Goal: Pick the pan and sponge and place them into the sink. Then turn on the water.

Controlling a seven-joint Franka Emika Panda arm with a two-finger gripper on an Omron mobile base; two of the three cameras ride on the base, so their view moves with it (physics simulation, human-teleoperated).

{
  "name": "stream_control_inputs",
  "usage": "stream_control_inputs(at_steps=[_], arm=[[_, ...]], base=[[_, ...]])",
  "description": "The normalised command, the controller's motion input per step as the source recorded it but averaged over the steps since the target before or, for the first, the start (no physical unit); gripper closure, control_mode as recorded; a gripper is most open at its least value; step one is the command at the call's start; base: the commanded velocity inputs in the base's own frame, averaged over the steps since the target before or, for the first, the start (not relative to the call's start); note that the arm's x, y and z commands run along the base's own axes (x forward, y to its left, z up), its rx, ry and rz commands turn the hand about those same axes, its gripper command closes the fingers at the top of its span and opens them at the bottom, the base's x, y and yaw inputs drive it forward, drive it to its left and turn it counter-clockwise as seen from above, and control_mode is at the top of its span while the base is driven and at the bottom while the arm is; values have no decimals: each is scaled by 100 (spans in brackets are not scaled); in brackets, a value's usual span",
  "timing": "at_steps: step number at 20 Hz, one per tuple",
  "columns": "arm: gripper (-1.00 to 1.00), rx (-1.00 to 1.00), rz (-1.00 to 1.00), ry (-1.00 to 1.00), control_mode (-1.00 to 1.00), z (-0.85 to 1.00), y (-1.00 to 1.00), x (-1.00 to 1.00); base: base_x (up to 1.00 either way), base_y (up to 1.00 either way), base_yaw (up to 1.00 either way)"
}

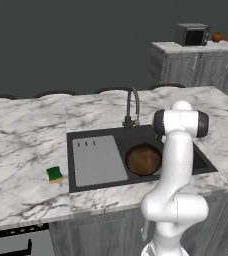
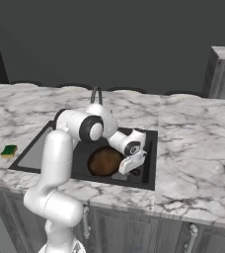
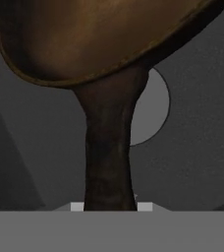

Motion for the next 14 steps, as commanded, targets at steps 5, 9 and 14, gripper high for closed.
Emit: stream_control_inputs(at_steps=[5, 9, 14], arm=[[100, 0, 0, -4, -100, -37, 39, 8], [100, 0, 0, -7, -100, -33, 32, 15], [100, -3, 0, -8, -100, -37, 33, 21]], base=[[0, 0, 0], [0, 0, 0], [0, 0, 0]])
